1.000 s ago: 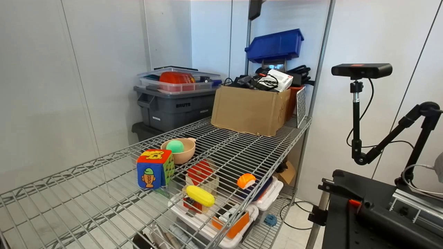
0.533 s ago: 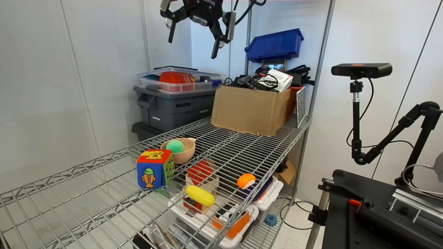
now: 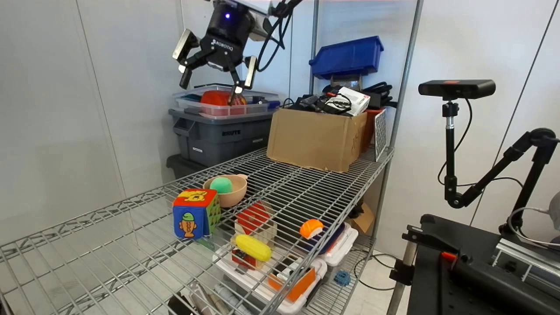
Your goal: Remove the green object from the bowl
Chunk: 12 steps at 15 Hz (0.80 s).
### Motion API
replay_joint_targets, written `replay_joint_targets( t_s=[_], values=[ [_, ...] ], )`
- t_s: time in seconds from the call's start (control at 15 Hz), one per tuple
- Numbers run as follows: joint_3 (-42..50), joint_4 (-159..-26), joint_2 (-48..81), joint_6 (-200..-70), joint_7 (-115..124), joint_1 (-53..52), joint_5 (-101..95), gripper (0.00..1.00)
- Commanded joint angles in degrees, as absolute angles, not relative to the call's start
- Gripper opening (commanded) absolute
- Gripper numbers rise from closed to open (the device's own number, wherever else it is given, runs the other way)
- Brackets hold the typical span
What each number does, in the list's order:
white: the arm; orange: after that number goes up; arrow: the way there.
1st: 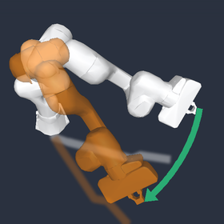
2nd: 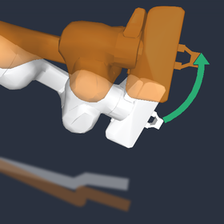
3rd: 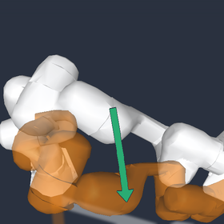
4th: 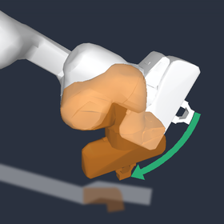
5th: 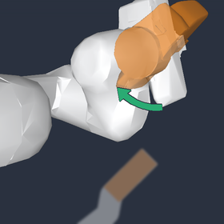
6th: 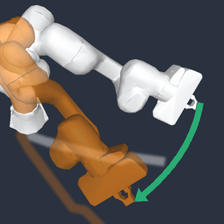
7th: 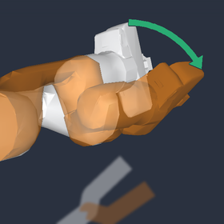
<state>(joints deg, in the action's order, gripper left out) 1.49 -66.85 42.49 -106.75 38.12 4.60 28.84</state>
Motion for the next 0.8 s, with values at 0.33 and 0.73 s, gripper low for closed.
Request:
replay_joint_targets(
  t_s=[0.33, 0.73],
  values=[
    [2.5, -39.8, 64.7, -109.1, 60.4, 6.4, 25.1, 1.0],
    [3.9, -30.7, 72.6, -104.9, 80.0, 7.8, 17.9, 1.0]
  ],
)
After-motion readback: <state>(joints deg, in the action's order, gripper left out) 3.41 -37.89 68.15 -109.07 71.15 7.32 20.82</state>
